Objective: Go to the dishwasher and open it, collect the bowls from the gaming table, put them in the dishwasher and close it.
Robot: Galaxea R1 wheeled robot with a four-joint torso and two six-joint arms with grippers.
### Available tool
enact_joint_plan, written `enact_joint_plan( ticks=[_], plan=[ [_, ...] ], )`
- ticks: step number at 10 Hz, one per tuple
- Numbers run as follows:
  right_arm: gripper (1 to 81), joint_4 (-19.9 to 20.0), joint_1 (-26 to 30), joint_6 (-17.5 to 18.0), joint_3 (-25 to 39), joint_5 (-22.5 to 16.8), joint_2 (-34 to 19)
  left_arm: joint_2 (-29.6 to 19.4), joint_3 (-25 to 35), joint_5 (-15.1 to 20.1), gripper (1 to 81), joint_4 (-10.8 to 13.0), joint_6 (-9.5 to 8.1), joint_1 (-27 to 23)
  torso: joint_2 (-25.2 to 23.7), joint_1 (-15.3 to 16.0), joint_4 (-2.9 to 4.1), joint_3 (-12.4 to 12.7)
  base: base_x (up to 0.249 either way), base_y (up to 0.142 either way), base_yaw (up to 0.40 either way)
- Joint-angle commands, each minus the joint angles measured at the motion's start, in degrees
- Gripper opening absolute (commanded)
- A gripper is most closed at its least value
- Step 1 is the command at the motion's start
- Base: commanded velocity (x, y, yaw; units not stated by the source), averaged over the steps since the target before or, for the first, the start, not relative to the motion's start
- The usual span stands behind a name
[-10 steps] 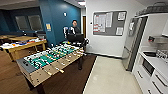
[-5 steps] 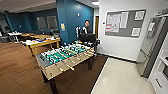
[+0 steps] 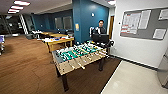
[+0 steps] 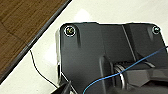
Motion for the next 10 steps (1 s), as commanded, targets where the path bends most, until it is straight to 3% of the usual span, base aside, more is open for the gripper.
enact_joint_plan(
  ticks=[1,10],
  plan=[
    [81.1,-0.77,2.65,-0.18,0.47,-2.58,0.51,-0.44,-0.15,2.66,81.1,-0.04,-0.26,-2.82,0.00,0.00,0.00,0.00,0.000,0.000,0.360],
    [81.1,-0.86,3.09,-0.18,0.56,-2.67,0.95,0.26,-0.42,2.58,81.1,0.05,-0.26,-3.08,0.00,-0.02,0.00,0.00,0.000,0.000,0.360]
  ],
)
